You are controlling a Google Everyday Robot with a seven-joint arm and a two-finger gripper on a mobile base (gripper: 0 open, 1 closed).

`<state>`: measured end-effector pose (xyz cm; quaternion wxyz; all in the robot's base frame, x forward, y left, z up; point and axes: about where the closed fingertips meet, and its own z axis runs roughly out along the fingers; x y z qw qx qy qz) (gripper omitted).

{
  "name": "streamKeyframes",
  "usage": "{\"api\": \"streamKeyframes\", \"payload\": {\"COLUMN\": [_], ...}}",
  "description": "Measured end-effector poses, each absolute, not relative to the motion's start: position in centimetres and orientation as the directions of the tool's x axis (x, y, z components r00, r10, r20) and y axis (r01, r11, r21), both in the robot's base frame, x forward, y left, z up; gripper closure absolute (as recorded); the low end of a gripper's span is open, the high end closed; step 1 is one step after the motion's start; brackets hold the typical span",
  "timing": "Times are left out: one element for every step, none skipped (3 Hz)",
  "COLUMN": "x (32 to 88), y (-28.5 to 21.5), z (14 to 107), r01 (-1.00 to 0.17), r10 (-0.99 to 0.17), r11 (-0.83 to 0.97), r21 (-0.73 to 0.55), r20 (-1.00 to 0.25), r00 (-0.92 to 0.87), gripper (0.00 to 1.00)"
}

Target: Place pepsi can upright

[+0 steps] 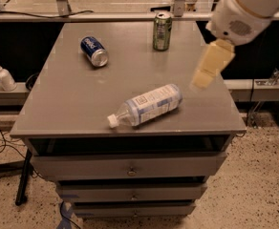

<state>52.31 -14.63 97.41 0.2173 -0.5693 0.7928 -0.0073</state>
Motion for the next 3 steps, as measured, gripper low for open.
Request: {"api": "streamKeyframes", "payload": {"x": [57.3, 61.5, 61.6], "y": [-10.0, -5.1, -4.5], "z": [96.6, 95.7, 95.6], "r01": [-0.880, -0.844, -0.821], "r10": [-0.859, -0.782, -0.750], "r11": [0.425, 0.520, 0.563], "r21": [-0.213, -0.131, -0.099], "r20": [-0.403, -0.471, -0.479], "r00": [-0.317, -0.408, -0.456], "gripper": [0.00, 0.00, 0.00]}}
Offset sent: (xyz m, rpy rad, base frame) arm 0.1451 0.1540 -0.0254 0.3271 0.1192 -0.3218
